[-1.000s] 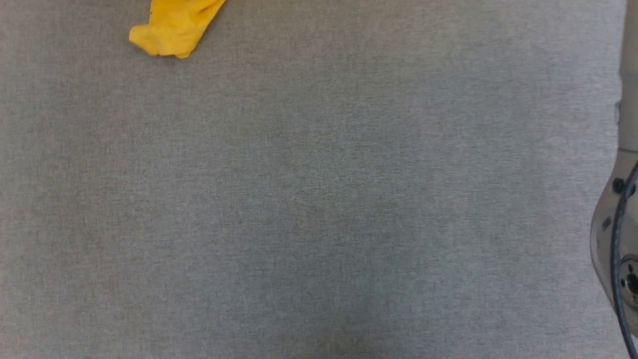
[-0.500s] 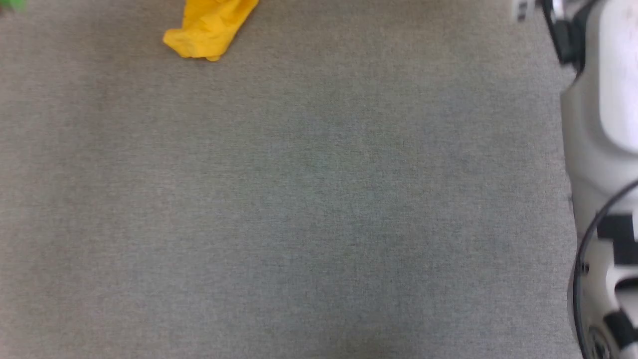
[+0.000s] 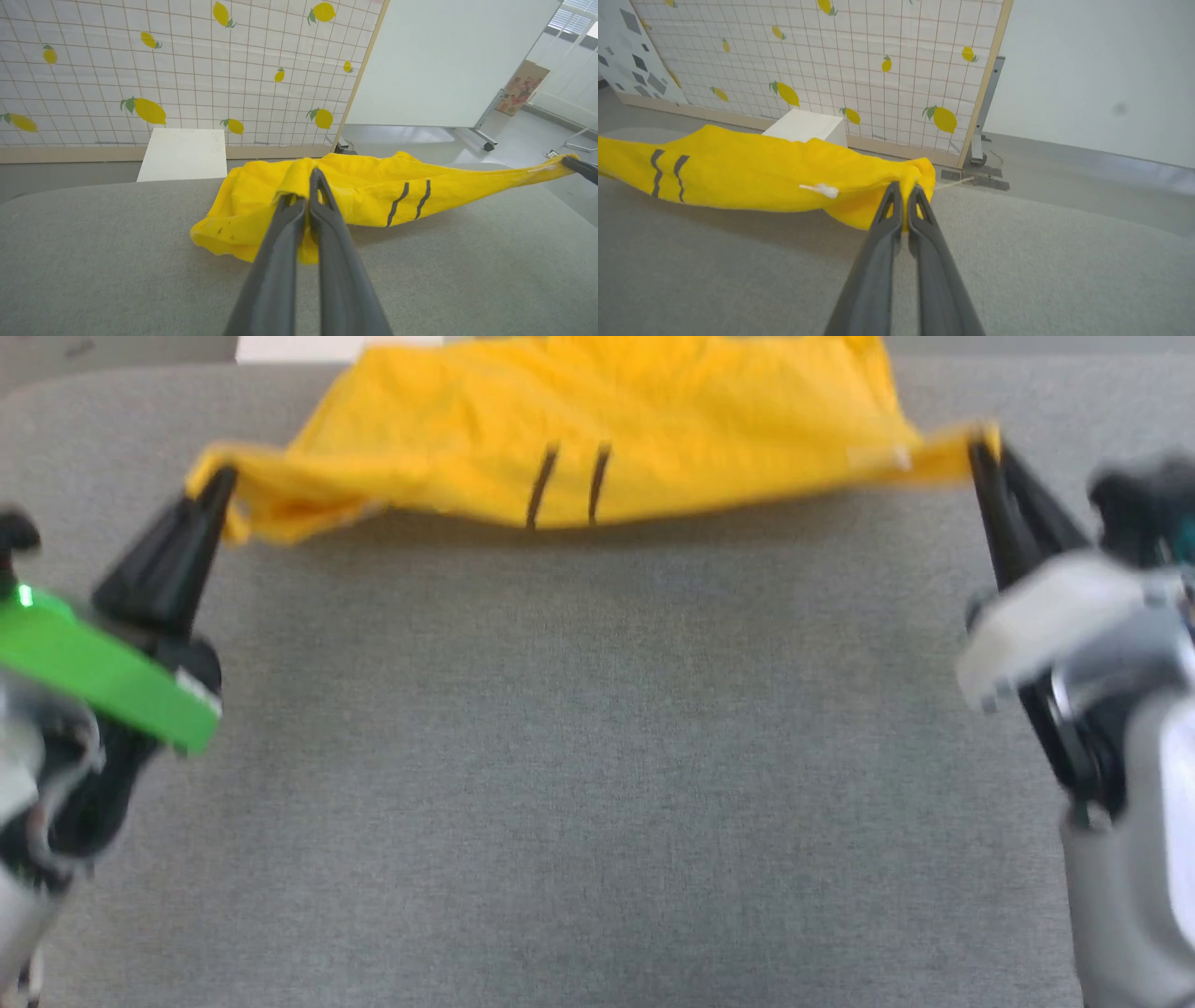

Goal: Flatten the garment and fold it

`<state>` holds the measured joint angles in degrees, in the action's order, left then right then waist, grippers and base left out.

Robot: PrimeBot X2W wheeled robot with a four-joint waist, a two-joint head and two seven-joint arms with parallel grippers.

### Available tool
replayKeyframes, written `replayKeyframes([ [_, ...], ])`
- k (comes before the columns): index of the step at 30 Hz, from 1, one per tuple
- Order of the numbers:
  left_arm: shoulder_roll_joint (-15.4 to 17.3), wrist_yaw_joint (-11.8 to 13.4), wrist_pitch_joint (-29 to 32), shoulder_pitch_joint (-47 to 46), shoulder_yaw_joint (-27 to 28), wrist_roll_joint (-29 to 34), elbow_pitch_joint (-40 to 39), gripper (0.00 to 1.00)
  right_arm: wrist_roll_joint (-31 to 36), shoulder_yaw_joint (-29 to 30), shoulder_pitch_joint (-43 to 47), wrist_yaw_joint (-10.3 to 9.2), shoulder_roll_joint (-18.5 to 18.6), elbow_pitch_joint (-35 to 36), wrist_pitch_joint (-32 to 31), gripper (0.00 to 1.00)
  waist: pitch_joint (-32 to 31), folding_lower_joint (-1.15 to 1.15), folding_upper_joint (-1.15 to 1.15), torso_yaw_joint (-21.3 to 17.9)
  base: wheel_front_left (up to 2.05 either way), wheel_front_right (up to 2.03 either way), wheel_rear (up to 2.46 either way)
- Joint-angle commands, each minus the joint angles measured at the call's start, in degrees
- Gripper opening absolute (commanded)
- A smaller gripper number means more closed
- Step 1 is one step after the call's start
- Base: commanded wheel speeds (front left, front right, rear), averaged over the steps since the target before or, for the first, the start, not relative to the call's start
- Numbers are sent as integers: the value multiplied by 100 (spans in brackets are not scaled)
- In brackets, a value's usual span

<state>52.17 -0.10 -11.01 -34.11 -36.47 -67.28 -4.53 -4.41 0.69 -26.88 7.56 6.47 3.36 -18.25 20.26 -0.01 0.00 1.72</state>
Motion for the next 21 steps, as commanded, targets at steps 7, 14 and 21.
replayKeyframes([
  [7, 403, 391, -84, 1297, -322, -95, -704, 0, -506, 253, 1524, -8, 37, 825, -294, 0, -529, 1, 0, 60, 0, 0, 0],
  [14, 635, 559, 164, 2111, -787, -232, -1352, 0, -1055, 359, 2714, -8, 17, 1392, -764, 0, -909, 1, 0, 135, 0, 0, 0],
  [21, 978, 590, 595, 2734, -1150, -644, -1770, 0, -1625, 618, 3858, -8, -78, 1746, -1409, 0, -1312, 1, 0, 268, 0, 0, 0],
])
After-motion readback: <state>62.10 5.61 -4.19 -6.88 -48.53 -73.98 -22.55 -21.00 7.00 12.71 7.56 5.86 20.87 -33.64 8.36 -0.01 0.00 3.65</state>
